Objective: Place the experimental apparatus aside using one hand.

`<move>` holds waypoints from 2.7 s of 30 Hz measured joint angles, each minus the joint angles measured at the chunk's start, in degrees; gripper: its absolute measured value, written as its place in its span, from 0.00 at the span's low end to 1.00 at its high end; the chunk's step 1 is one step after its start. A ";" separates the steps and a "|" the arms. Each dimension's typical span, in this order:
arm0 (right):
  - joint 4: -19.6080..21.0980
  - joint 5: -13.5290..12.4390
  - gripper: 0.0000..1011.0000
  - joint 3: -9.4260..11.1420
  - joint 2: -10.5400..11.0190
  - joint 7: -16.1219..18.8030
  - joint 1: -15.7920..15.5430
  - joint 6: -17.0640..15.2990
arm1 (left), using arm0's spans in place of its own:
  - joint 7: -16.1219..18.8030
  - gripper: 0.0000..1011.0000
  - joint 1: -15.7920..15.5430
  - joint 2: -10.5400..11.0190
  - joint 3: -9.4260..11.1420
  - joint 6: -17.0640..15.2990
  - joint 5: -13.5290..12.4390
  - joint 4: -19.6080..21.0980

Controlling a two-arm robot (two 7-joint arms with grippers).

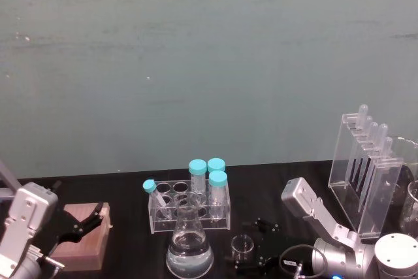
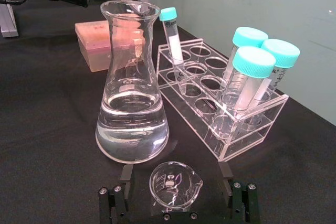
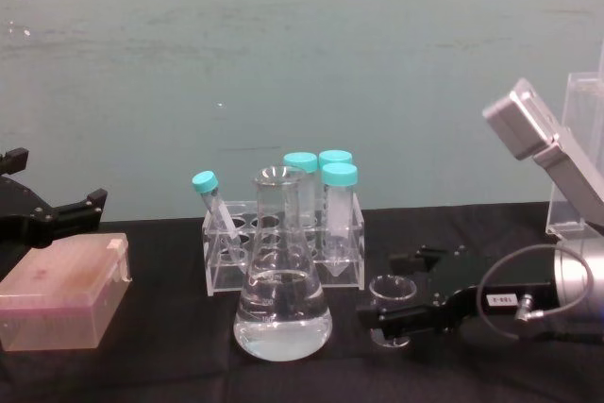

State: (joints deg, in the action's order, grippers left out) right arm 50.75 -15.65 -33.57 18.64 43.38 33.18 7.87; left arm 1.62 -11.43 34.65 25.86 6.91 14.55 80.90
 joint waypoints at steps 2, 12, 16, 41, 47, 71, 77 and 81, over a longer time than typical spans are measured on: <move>-0.37 0.09 0.99 -0.07 -0.15 0.09 0.16 0.00 | 0.00 0.99 0.00 0.00 0.00 0.00 0.00 0.00; -1.51 0.33 0.99 -0.21 -0.71 0.23 0.66 -0.19 | 0.00 0.99 0.00 0.00 0.00 0.00 0.00 0.00; -1.98 0.33 0.99 -0.15 -0.95 0.23 0.90 -0.55 | 0.00 0.99 0.00 0.00 0.00 0.00 0.00 0.00; -2.56 0.10 0.99 0.00 -1.21 0.30 1.14 -1.01 | 0.00 0.99 0.00 0.00 0.00 0.00 0.00 0.00; -2.52 0.09 0.99 0.00 -1.19 0.29 1.12 -0.98 | 0.00 0.99 0.00 0.00 0.00 0.00 0.00 0.00; -2.46 0.09 0.53 0.00 -1.17 0.23 1.09 -0.95 | 0.00 0.99 0.00 0.00 0.00 0.00 0.00 0.00; -2.46 0.09 0.53 0.00 -1.17 0.21 1.09 -0.96 | 0.00 0.99 0.00 0.00 0.00 0.00 -0.01 0.00; -2.46 0.09 0.53 0.00 -1.17 0.20 1.09 -0.96 | 0.00 0.99 0.00 0.00 0.00 0.00 0.00 0.00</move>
State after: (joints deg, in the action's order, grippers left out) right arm 48.29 -15.55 -33.57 17.47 43.59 34.27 6.91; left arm 1.62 -11.43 34.65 25.86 6.91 14.55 80.90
